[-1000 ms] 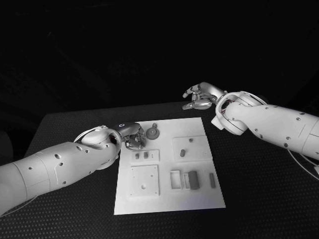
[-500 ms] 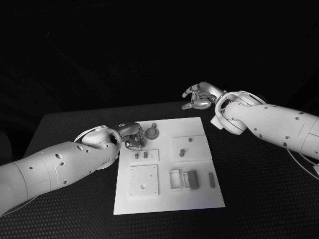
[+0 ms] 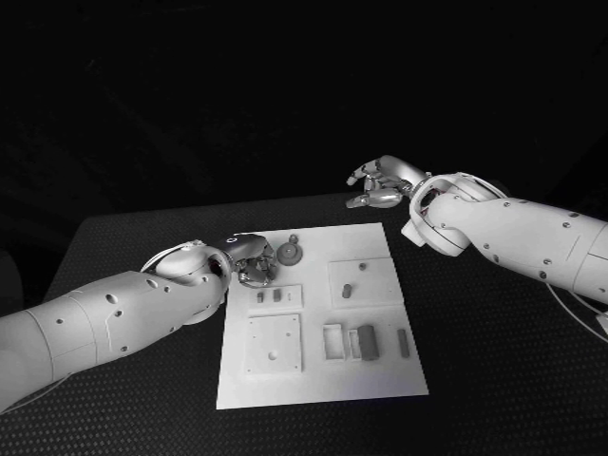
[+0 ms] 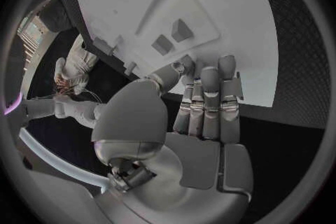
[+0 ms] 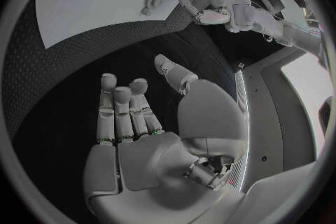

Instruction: Assemble the parts on the task board

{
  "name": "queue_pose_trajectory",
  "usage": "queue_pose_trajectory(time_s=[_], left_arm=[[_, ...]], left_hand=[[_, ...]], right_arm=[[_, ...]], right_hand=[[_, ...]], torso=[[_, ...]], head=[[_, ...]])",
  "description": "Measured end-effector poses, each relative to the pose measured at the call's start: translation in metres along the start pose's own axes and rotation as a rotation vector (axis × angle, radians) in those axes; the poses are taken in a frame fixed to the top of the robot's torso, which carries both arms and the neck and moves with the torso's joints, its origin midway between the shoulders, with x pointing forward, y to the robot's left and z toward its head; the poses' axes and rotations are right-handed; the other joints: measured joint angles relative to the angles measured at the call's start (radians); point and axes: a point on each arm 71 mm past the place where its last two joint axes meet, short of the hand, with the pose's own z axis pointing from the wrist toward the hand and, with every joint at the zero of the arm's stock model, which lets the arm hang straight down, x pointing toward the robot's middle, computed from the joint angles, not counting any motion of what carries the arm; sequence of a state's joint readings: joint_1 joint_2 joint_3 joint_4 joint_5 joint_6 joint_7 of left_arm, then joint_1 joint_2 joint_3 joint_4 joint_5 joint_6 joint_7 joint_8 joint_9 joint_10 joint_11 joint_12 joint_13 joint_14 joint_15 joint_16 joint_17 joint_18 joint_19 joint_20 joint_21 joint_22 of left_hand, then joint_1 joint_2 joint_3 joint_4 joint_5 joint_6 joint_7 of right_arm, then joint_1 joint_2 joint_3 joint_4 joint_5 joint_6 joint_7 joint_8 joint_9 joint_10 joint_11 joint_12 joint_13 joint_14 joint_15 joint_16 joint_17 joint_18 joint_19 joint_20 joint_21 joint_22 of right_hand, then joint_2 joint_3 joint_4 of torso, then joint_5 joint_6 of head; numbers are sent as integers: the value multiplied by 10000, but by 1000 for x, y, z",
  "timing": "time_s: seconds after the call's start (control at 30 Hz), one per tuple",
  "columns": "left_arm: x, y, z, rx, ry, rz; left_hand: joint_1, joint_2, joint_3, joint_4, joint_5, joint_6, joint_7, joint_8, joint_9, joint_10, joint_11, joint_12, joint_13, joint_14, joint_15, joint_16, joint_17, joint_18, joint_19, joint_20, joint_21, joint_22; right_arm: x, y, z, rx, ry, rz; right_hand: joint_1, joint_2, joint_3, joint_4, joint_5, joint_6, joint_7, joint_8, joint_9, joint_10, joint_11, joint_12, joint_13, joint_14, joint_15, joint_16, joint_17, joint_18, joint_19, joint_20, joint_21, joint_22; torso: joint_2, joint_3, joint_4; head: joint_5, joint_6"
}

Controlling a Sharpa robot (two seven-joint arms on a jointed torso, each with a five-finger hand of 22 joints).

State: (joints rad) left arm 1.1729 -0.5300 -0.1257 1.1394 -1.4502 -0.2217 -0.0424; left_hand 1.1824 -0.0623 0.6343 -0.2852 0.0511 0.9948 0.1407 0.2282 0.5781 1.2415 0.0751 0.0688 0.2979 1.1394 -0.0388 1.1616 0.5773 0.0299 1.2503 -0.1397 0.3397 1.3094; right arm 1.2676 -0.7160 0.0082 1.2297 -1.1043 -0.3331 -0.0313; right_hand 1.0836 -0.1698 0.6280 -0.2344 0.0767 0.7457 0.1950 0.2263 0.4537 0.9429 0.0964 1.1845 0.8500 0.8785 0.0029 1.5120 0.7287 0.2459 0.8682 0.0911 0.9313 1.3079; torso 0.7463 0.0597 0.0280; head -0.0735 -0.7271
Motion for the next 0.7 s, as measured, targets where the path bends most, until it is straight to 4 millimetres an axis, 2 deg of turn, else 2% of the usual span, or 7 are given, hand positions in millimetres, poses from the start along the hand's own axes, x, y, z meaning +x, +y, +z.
queue_pose_trajectory(time_s=[0.3,0.7], left_arm=[[3,1,-1,-44,24,-77],[2,2,-1,-94,-39,-136]], left_hand=[[-49,-207,-99,-25,2,-612,-19,-312,-176,-5,3,0,-1,-1,1,0,27,0,1,2,0,0],[-88,-246,-172,-5,1,-989,-40,-462,-313,-68,31,0,16,-3,4,0,48,1,1,5,-39,-1]], right_arm=[[0,0,0,5,-2,-1],[0,0,0,11,-4,-3]], right_hand=[[0,0,0,0,0,-1,1,0,-3,0,0,0,1,1,1,0,-10,-1,0,0,0,-1],[0,0,0,0,0,-9,9,0,-3,0,0,0,-9,2,3,0,-9,0,0,0,0,-2]], torso=[[1,-2,0],[1,4,0]], head=[[-1,8],[-3,-7]])
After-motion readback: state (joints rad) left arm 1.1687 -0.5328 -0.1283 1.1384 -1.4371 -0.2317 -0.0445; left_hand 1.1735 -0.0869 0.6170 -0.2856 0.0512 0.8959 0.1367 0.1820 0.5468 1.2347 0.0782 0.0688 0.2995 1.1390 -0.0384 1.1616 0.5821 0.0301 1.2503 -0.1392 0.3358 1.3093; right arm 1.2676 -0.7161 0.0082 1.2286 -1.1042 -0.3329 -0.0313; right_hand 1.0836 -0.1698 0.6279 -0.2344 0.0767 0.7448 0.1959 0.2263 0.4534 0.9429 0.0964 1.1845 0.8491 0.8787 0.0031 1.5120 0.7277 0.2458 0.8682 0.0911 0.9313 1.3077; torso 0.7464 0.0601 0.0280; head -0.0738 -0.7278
